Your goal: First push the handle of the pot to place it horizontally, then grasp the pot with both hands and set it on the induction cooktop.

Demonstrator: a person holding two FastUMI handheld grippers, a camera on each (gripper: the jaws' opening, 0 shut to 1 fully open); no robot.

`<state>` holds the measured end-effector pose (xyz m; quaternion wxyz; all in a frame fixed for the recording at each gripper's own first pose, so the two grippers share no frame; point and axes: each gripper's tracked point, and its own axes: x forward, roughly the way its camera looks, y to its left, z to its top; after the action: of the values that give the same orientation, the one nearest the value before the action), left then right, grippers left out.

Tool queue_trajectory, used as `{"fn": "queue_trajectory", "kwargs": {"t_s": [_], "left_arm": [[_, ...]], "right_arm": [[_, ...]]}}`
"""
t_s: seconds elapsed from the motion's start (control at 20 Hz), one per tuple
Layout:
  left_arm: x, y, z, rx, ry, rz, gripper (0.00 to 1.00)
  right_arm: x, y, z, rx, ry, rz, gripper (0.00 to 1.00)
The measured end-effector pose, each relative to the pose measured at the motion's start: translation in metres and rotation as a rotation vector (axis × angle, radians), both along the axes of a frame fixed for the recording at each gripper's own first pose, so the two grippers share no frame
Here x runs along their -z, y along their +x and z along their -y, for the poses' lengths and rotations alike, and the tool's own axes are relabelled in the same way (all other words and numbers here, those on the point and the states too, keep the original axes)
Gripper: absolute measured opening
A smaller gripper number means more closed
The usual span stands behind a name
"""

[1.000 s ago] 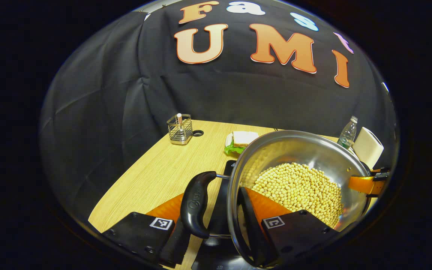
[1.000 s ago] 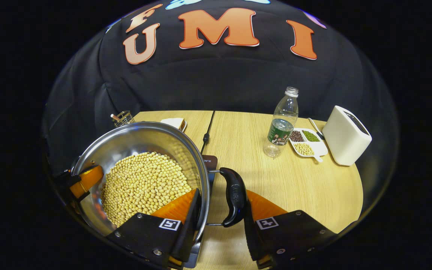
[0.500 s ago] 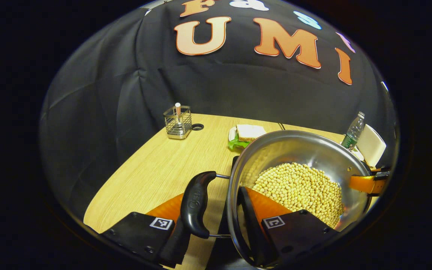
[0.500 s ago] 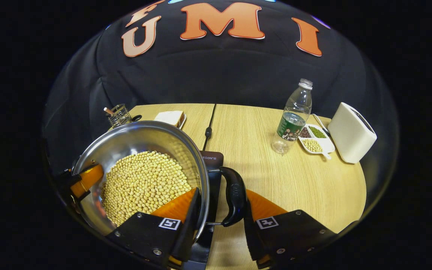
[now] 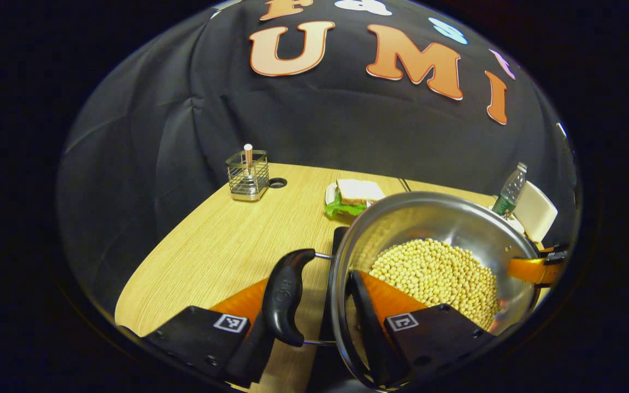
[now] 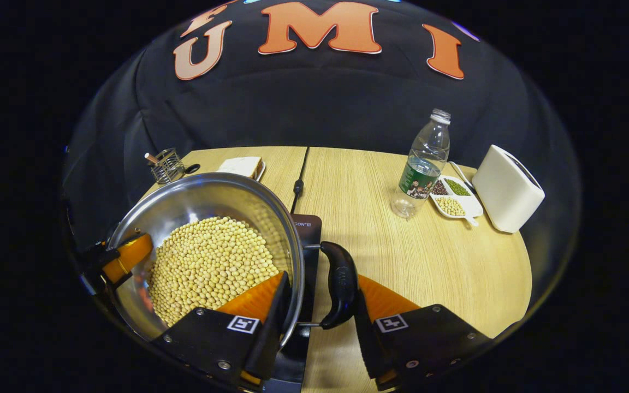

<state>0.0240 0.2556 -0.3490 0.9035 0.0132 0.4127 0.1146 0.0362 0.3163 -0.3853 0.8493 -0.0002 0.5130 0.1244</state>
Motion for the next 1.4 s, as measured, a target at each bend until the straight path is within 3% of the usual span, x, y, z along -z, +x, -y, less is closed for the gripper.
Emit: {"fn": "queue_trajectory", "kwargs": {"t_s": [0.15, 0.25, 0.4, 0.6, 1.05, 1.4], "left_arm": [[0.001, -0.002, -0.005, 0.045, 0.1, -0.012, 0.89], [-0.003, -0.004, -0.003, 0.018, 0.112, 0.002, 1.0], [-0.02, 0.0, -0.009, -0.016, 0.151, 0.073, 0.98], [-0.078, 0.012, 0.001, -0.036, 0.194, 0.207, 1.0], [-0.227, 0.02, 0.085, 0.023, 0.146, 0.552, 0.97], [-0.322, 0.006, 0.164, 0.12, 0.129, 0.723, 1.0]], "right_arm": [[-0.004, -0.006, -0.001, -0.017, 0.043, 0.006, 0.67], [-0.014, -0.006, 0.002, -0.014, 0.062, 0.028, 0.76], [-0.041, 0.005, 0.017, 0.003, 0.073, 0.125, 0.81], [-0.095, 0.018, 0.042, 0.032, 0.11, 0.293, 0.86], [-0.236, 0.024, 0.143, 0.081, 0.102, 0.709, 0.93], [-0.304, 0.008, 0.206, 0.083, 0.118, 0.856, 0.94]]}}
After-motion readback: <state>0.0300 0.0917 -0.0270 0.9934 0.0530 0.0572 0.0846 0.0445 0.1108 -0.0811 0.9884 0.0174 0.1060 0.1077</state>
